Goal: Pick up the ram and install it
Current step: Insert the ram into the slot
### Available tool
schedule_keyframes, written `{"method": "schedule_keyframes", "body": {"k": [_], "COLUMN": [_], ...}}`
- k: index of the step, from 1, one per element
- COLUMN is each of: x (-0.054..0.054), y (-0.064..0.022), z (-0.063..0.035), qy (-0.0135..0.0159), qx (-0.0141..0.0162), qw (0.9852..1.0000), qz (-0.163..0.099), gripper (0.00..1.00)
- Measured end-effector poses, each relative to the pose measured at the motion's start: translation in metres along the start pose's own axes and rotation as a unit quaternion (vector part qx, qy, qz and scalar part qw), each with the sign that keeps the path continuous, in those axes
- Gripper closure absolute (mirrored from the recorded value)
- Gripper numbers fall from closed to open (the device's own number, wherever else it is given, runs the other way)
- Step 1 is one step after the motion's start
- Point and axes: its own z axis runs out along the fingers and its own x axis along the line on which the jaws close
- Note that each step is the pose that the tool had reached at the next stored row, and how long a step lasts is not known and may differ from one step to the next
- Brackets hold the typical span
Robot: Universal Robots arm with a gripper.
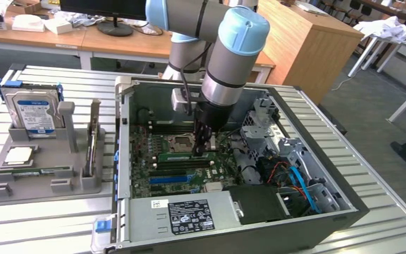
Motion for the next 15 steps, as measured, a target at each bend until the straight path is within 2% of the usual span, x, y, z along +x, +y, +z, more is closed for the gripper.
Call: {"method": "schedule_keyframes", "body": {"k": [11, 15], "x": [-0.0013, -0.0011], "y": [0.0000, -0.0001], "z": [0.0003, 0.0043], "qy": [0.0000, 0.0000], "qx": [0.0000, 0.0002], "qw": [1.0000, 1.0000], "qz": [0.000, 0.000], "gripper": [0.89, 0.89]}}
